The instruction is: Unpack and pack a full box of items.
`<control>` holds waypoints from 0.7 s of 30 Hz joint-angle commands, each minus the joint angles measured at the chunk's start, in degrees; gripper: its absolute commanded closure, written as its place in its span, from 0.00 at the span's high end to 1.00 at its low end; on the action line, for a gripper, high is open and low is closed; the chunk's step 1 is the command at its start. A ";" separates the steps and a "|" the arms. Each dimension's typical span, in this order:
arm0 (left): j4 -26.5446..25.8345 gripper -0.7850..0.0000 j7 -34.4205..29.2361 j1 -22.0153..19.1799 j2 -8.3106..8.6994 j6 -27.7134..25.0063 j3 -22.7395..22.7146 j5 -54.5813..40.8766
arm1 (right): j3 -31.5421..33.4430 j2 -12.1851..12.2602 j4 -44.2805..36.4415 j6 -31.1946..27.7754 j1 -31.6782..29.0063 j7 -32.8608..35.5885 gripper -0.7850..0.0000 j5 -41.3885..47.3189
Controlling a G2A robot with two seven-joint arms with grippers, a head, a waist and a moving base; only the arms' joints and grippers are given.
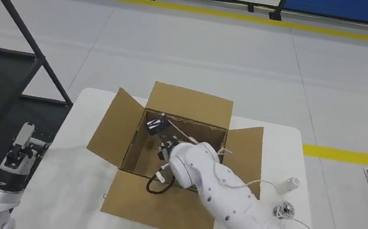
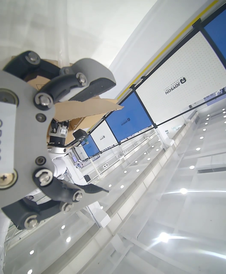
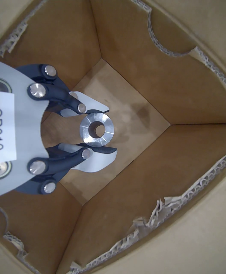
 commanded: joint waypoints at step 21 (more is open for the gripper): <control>0.00 1.00 0.00 0.00 0.00 0.00 0.00 0.00 | -2.57 -11.80 29.97 -4.51 5.04 -15.52 0.00 6.67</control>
